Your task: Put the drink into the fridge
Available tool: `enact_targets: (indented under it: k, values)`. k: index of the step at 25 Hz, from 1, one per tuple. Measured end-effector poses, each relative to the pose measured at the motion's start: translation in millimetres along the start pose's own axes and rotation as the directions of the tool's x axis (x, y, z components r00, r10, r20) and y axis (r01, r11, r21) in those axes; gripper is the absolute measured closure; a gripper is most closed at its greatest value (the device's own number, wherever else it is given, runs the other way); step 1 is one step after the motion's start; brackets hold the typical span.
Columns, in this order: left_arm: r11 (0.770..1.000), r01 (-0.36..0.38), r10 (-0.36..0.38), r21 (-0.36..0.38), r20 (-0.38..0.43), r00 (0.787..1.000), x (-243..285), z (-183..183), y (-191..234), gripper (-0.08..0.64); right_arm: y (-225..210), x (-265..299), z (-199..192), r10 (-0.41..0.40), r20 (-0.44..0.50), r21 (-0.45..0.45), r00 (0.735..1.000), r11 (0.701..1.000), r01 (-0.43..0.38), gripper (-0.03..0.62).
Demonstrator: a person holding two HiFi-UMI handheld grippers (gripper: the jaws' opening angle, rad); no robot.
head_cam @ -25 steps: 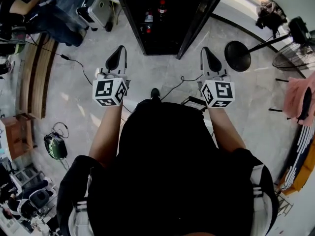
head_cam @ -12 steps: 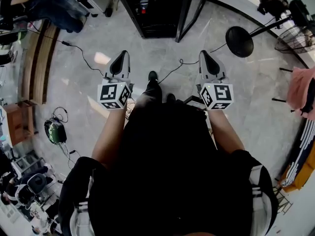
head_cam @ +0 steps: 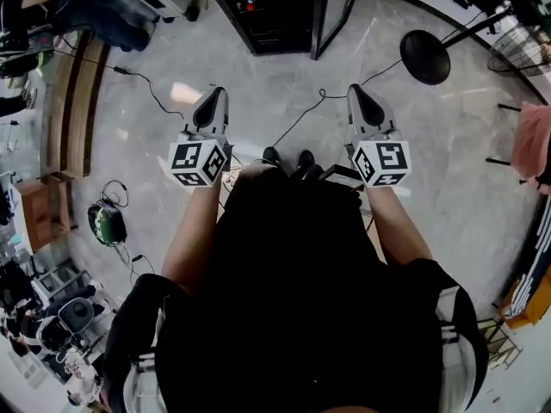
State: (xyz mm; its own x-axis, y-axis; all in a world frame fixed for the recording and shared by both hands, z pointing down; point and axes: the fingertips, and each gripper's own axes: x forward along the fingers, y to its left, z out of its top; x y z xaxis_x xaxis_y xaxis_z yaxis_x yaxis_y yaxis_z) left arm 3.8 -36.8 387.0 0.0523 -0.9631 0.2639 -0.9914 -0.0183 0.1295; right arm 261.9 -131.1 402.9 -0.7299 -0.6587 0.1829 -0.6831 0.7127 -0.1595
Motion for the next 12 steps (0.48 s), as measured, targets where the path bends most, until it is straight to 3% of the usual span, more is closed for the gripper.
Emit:
enact_targets:
  k: [7,12]
  values:
    - [0.999,0.054,-0.054,-0.008,0.005,0.999,9,-1,6,0.545,8,5,-2,-0.033,-0.037,-0.040,0.999,0.999,0.032,0.571]
    - [0.995,0.098,-0.098,-0.035,-0.017,0.995,2,-18,24,0.545,38,21,-7,-0.032,-0.059,-0.068,0.998,0.997,0.028,0.571]
